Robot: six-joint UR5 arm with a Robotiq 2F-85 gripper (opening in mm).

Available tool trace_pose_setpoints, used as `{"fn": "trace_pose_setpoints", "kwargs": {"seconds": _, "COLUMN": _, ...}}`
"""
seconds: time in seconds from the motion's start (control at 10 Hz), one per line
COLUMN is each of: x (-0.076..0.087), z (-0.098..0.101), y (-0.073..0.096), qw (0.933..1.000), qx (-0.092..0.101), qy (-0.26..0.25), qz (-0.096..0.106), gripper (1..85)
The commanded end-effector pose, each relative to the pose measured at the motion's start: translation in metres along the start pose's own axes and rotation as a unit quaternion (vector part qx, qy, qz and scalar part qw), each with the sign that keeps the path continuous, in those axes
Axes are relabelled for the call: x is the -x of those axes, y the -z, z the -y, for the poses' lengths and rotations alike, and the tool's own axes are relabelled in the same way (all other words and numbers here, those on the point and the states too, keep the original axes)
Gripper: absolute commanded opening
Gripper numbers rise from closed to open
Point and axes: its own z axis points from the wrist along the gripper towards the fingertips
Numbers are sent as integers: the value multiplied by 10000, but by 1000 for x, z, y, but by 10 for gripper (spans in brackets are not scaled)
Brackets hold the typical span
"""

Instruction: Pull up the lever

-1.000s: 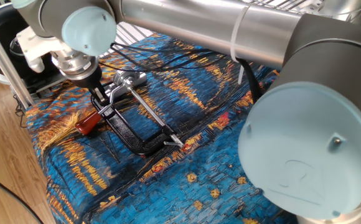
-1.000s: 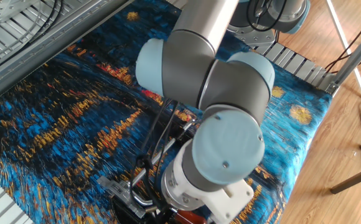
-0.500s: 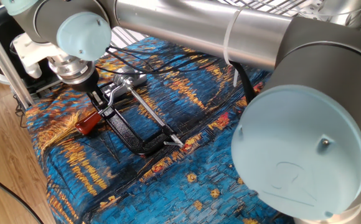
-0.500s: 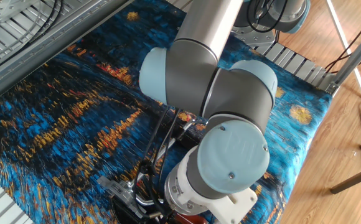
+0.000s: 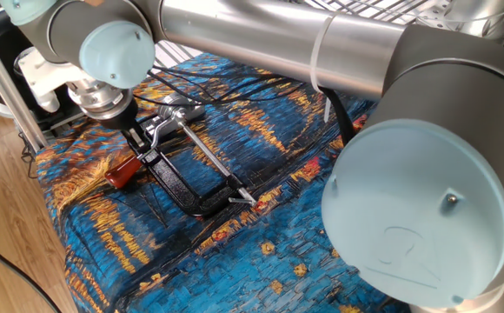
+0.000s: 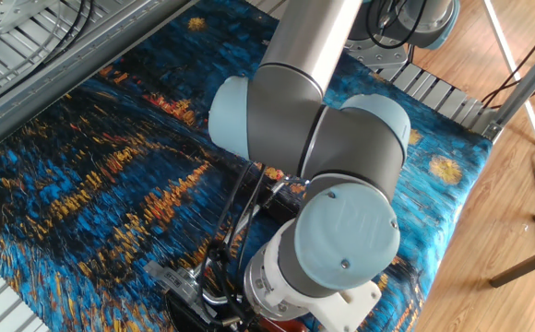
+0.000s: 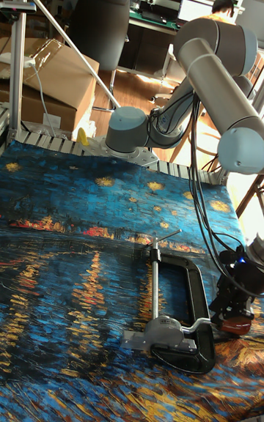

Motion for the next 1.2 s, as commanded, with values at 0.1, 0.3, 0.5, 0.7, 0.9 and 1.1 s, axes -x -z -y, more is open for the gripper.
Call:
{"fn": "trace_pose_setpoints", "kwargs": {"seconds": 0.1, "x": 3, "z": -5, "y": -1, "qw": 9999, "qx": 88, "qy": -107, "qz": 66, "gripper": 327}}
{"fn": "trace_pose_setpoints", "kwargs": {"seconds": 0.3, "x": 13, "z": 1, "y": 3, "qw": 9995, "qx": 20, "qy": -147, "qz": 289, "gripper": 323}}
{"fn": "trace_pose_setpoints", "kwargs": {"seconds": 0.5, "x": 13, "z": 3, "y": 2, "qw": 9995, "qx": -10, "qy": -96, "qz": 315, "gripper": 323}}
{"fn": "trace_pose_setpoints", "kwargs": {"seconds": 0.7, "x": 9, "z": 4, "y": 1, "qw": 9995, "qx": -20, "qy": -131, "qz": 278, "gripper": 323}}
{"fn": "trace_pose_setpoints", "kwargs": {"seconds": 0.9, "x": 12, "z": -3, "y": 0, "qw": 9994, "qx": 113, "qy": -55, "qz": 325, "gripper": 327}}
{"fn": "trace_pose_setpoints", "kwargs": {"seconds": 1.1, "x": 7, "z": -1, "y": -2, "qw": 9997, "qx": 72, "qy": 49, "qz": 245, "gripper": 323}}
